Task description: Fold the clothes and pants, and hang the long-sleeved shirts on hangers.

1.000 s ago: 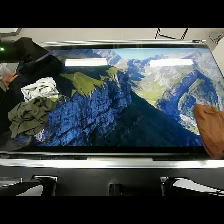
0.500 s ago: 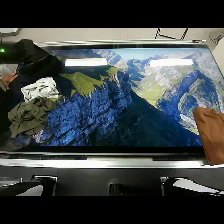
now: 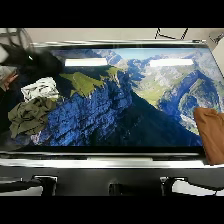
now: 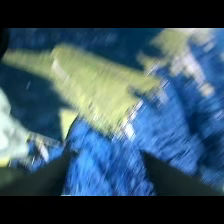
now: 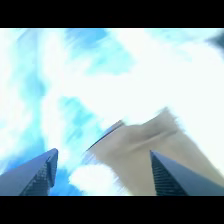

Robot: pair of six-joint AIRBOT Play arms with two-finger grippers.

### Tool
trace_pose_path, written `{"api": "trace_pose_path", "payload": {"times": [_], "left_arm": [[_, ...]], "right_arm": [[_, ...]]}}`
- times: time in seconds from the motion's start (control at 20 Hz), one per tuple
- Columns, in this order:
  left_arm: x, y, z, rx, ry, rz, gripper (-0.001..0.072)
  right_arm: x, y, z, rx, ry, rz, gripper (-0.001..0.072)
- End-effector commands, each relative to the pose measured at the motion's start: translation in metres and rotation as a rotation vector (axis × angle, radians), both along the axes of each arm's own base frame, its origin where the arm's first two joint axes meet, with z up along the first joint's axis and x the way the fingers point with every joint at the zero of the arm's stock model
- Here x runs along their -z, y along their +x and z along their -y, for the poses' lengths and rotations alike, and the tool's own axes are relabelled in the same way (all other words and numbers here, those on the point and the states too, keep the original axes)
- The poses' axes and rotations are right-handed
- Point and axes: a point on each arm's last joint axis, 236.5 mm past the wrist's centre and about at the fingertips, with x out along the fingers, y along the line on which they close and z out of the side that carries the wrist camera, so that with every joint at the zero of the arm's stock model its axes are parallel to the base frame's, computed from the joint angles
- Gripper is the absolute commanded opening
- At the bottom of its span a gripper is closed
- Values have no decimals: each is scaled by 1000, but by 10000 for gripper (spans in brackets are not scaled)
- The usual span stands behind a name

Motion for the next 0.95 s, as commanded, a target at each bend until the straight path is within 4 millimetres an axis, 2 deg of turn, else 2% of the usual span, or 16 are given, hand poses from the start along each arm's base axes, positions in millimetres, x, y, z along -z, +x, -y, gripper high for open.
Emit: {"api": "trace_pose_path", "payload": {"times": [0.0,0.05,0.1,0.25,0.9], "left_arm": [[112,-61,-13,2,116,-471,720],[126,-68,-2,22,74,-478,720],[135,-67,7,30,38,-430,720],[148,-69,13,39,25,-387,720],[149,-68,11,36,35,-388,720]], "right_arm": [[66,-2,-129,-306,240,-272,661],[84,-10,-147,-357,272,-330,661],[96,-15,-155,-379,275,-357,660],[114,-21,-157,-372,277,-388,659],[114,-21,-154,-367,266,-393,659]]}}
